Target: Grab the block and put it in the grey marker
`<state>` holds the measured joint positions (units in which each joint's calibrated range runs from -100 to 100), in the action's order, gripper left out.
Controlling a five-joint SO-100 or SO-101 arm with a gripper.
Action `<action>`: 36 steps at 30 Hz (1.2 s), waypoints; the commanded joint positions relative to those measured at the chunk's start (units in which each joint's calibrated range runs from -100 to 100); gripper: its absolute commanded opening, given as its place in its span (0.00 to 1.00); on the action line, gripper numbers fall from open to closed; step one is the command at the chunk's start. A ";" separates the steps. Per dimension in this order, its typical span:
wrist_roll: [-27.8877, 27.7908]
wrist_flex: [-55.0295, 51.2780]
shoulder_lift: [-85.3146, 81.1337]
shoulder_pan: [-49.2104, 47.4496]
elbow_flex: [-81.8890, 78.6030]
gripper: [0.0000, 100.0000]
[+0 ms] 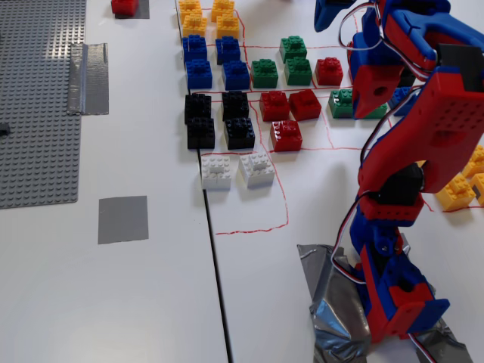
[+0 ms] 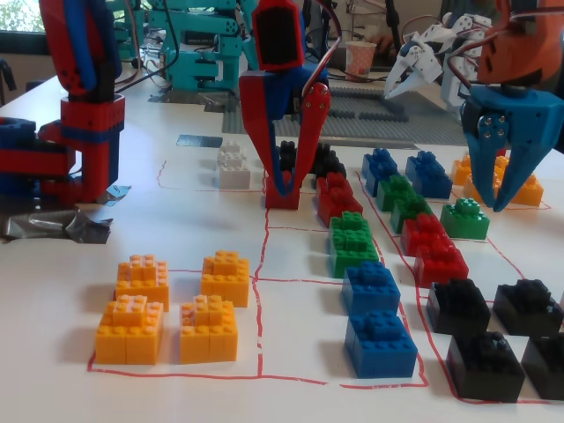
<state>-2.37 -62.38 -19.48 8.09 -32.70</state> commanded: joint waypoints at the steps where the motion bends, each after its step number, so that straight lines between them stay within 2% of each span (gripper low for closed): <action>1: 1.07 6.76 2.90 -4.06 4.45 0.00; 15: 1.17 5.87 1.74 -4.06 4.00 0.00; 26: 5.37 -8.82 -0.48 -8.28 11.17 0.00; 30: 6.40 -12.06 -1.97 -11.82 13.81 0.00; 36: 7.96 -13.36 -6.51 -22.61 14.53 0.00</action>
<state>4.22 -75.00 -21.40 -10.14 -22.80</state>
